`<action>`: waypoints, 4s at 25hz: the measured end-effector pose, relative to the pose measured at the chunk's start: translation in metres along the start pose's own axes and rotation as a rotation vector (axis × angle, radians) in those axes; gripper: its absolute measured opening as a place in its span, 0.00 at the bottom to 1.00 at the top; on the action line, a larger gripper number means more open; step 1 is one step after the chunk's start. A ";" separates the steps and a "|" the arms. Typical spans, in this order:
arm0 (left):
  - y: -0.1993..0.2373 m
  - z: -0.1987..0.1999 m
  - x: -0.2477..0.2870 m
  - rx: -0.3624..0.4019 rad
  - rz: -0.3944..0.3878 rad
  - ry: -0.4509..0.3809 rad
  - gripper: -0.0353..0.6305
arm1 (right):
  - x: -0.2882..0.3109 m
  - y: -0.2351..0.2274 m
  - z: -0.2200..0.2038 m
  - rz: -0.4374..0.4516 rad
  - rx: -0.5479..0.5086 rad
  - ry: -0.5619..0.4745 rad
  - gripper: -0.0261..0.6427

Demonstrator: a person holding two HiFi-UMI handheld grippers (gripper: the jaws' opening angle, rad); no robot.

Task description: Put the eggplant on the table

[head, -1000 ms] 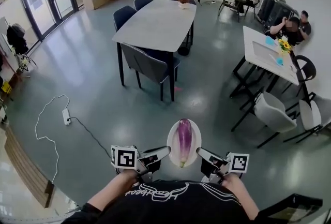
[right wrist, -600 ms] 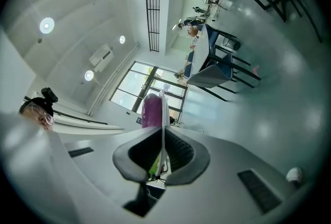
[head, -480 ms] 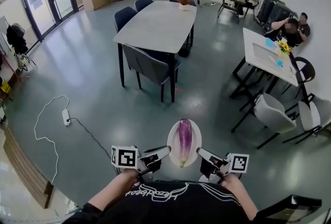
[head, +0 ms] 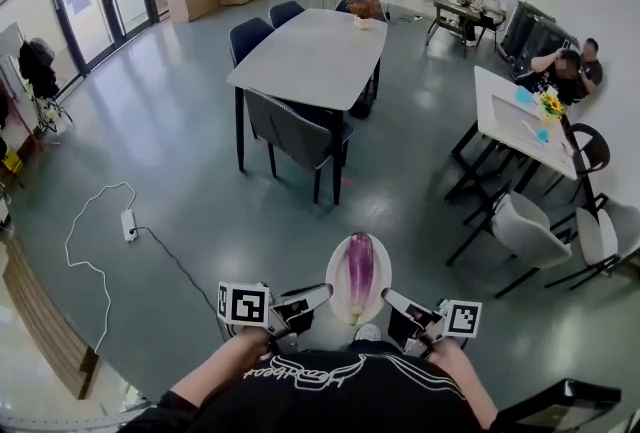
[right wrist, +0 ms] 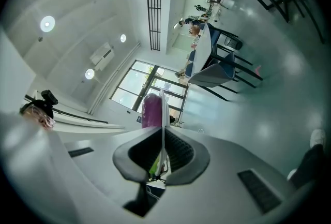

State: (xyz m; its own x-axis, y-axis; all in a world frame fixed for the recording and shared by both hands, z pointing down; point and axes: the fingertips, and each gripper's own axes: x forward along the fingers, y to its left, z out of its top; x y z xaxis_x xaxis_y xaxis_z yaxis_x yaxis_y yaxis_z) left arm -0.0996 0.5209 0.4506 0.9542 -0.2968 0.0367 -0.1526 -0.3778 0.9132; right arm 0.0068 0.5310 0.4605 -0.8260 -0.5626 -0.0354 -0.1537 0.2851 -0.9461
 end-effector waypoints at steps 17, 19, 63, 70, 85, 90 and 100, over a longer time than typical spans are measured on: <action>-0.012 0.028 0.000 0.030 0.008 -0.041 0.09 | 0.020 0.015 0.023 0.070 -0.015 0.022 0.06; -0.012 0.032 0.004 0.034 0.015 -0.042 0.09 | 0.020 0.013 0.028 0.069 -0.021 0.019 0.06; 0.106 0.300 0.269 0.043 0.105 -0.127 0.10 | 0.089 -0.132 0.401 0.142 0.018 0.079 0.06; 0.115 0.305 0.268 0.028 0.132 -0.138 0.09 | 0.098 -0.136 0.405 0.152 0.025 0.095 0.06; 0.150 0.361 0.285 0.011 0.117 -0.110 0.09 | 0.138 -0.166 0.450 0.138 0.047 0.070 0.06; 0.177 0.409 0.291 -0.004 0.118 -0.119 0.10 | 0.177 -0.186 0.484 0.125 0.043 0.079 0.06; 0.232 0.532 0.297 -0.028 0.117 -0.130 0.09 | 0.277 -0.214 0.567 0.110 0.058 0.084 0.06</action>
State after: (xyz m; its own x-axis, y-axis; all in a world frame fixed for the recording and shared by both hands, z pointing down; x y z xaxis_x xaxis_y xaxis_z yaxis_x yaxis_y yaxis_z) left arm 0.0112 -0.1211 0.4572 0.8891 -0.4484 0.0921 -0.2514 -0.3103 0.9168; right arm 0.1181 -0.1260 0.4703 -0.8787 -0.4632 -0.1151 -0.0302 0.2945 -0.9552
